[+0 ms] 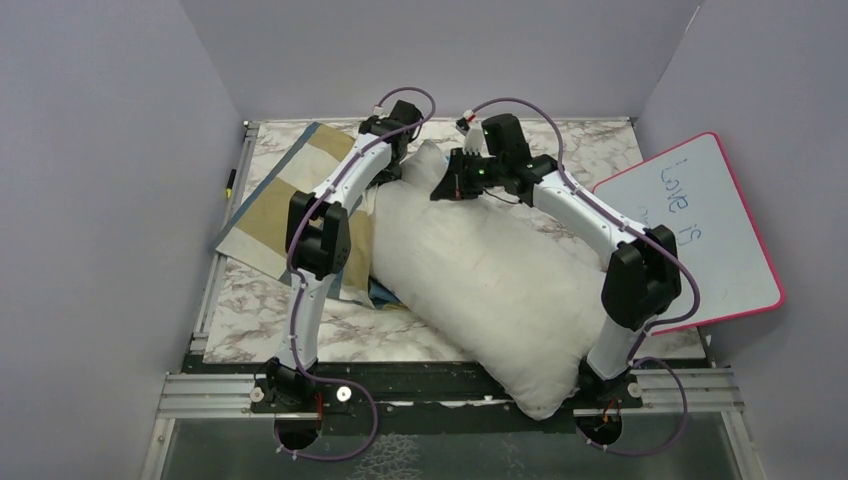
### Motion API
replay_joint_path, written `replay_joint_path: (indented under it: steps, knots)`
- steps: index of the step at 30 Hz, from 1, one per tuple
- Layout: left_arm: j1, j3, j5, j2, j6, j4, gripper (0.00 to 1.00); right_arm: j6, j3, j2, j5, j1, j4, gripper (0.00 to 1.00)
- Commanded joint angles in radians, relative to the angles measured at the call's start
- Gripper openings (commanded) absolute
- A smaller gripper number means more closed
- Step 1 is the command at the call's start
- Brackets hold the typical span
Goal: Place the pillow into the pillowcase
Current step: Stuff the pillow into the pillowcase.
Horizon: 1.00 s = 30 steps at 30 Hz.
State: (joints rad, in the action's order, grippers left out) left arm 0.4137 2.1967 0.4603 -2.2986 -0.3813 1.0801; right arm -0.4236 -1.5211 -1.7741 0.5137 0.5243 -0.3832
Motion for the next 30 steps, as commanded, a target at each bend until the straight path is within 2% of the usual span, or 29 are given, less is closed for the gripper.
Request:
replay_joint_path:
  steps: [1,3,4,6,9,10,15,17,25,30]
  knots:
    - [-0.013,0.064,0.05,-0.021,0.01,0.009,0.0,0.012,0.014,0.002,0.085,0.023,-0.059,0.0]
    - [-0.013,0.093,0.003,0.004,-0.005,0.008,0.0,0.015,0.017,-0.002,0.098,0.022,-0.049,0.02]
    - [-0.013,0.107,-0.03,0.019,-0.019,0.007,0.0,0.017,0.018,-0.004,0.104,0.022,-0.042,0.07]
    - [-0.013,0.119,-0.095,0.049,-0.055,-0.005,0.0,0.022,0.006,-0.007,0.071,0.022,-0.037,0.23]
    - [-0.012,0.091,-0.179,0.101,-0.105,-0.058,0.0,0.031,-0.046,-0.022,-0.059,0.022,-0.023,0.45]
    - [-0.011,0.066,-0.201,0.122,-0.114,-0.088,0.0,0.03,-0.067,-0.031,-0.111,0.023,-0.011,0.5]
    - [-0.01,-0.056,-0.246,0.213,-0.15,-0.256,0.0,-0.001,-0.112,-0.079,-0.359,0.021,0.094,0.51]
    - [-0.009,-0.055,-0.255,0.216,-0.152,-0.28,0.0,-0.018,-0.137,-0.111,-0.408,0.012,0.12,0.62]
    - [-0.009,-0.035,-0.271,0.192,-0.145,-0.282,0.0,-0.156,-0.262,-0.217,-0.293,-0.061,0.148,0.79]
    - [-0.01,-0.033,-0.252,0.171,-0.137,-0.282,0.0,-0.207,-0.323,-0.228,-0.325,-0.091,0.053,0.84]
